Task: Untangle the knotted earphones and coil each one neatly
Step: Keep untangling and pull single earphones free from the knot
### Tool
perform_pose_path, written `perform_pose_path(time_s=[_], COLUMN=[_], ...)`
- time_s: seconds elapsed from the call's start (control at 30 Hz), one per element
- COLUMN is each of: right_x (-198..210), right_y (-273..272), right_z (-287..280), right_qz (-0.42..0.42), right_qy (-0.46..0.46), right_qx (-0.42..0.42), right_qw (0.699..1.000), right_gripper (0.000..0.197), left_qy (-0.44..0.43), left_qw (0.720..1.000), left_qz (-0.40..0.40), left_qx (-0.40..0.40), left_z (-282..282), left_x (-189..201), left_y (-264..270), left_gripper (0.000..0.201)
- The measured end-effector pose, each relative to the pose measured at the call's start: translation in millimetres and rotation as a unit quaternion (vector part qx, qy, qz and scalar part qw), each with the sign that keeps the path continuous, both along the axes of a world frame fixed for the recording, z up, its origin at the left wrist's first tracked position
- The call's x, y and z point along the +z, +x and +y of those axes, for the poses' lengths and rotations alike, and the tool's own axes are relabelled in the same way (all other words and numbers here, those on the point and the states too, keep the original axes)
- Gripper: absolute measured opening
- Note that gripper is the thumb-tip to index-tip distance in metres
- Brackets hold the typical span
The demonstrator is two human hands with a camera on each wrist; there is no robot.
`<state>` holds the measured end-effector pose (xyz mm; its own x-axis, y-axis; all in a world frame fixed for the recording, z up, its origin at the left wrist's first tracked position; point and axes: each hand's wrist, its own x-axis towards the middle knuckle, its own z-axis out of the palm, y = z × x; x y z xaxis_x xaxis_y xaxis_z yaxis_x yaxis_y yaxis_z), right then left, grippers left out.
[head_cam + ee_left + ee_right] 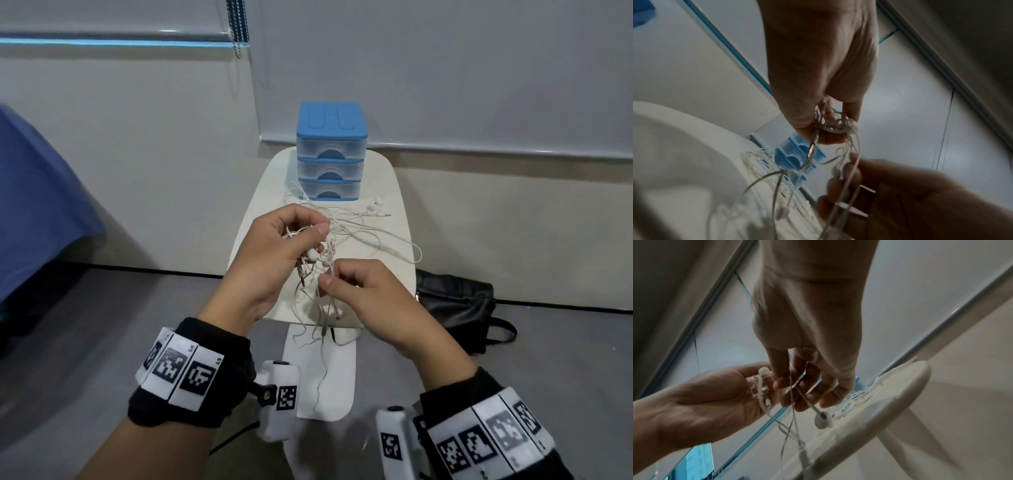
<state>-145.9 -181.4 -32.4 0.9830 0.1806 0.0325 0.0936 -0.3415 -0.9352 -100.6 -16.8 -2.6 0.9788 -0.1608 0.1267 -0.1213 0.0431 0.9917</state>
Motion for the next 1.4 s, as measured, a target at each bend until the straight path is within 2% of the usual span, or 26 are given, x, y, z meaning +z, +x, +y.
perform_pose_path(time_s=[0.13, 0.27, 0.37, 0.5, 0.6, 0.67, 0.8, 0.87, 0.97, 1.07, 1.27, 1.33, 1.4], right_x=[6.5, 26.1, 36.2, 35.7, 29.4, 25.5, 23.6, 24.2, 25.7, 30.1, 29.3, 30.6, 29.9], right_y=[2.8, -3.2, -5.2, -2.5, -0.2, -1.0, -5.2, -6.3, -6.6, -2.4, 7.4, 4.7, 0.8], right_z=[-2.9, -7.7, -12.0, -24.1, -28.6, -26.3, -26.3, -27.4, -27.8, -28.3, -24.3, -15.9, -3.0], right_qz=[0.006, 0.023, 0.004, -0.052, -0.087, -0.082, -0.053, -0.033, 0.009, -0.019, -0.116, -0.110, -0.061], right_qy=[0.067, 0.128, 0.048, -0.086, -0.203, -0.255, -0.284, -0.256, -0.176, -0.174, -0.171, -0.106, -0.040], right_qx=[-0.025, -0.031, -0.057, -0.084, -0.071, -0.055, -0.043, -0.051, -0.055, -0.053, -0.140, -0.102, -0.025], right_qw=[0.997, 0.991, 0.997, 0.991, 0.973, 0.962, 0.956, 0.965, 0.983, 0.983, 0.968, 0.983, 0.997], right_gripper=[0.036, 0.034, 0.035, 0.027, 0.032, 0.039, 0.037, 0.017, 0.023, 0.023, 0.027, 0.023, 0.012], left_qy=[-0.021, -0.064, -0.025, 0.024, 0.067, 0.077, 0.040, -0.001, -0.034, -0.043, -0.048, -0.048, -0.050], left_qw=[0.999, 0.993, 0.995, 0.997, 0.997, 0.996, 0.996, 0.994, 0.991, 0.993, 0.995, 0.996, 0.997], left_qz=[0.026, 0.045, 0.041, 0.039, 0.031, 0.035, 0.065, 0.078, 0.086, 0.085, 0.072, 0.071, 0.061], left_qx=[-0.020, -0.085, -0.093, -0.055, -0.012, 0.012, 0.052, 0.080, 0.093, 0.070, 0.046, 0.035, 0.023], left_z=[9.1, 11.5, 10.8, 12.6, 13.4, 15.4, 16.7, 18.4, 21.6, 22.0, 21.8, 18.7, 14.4], left_x=[-6.8, -16.4, -22.6, -23.6, -24.2, -25.6, -26.4, -25.3, -22.7, -18.1, -6.1, -3.9, -1.9], left_y=[-3.6, -11.6, -13.1, -13.3, -12.9, -10.8, -9.0, -7.0, -3.0, -0.3, 2.8, 1.9, 0.0], left_gripper=[0.012, 0.037, 0.041, 0.039, 0.022, 0.009, 0.029, 0.033, 0.034, 0.032, 0.029, 0.029, 0.028])
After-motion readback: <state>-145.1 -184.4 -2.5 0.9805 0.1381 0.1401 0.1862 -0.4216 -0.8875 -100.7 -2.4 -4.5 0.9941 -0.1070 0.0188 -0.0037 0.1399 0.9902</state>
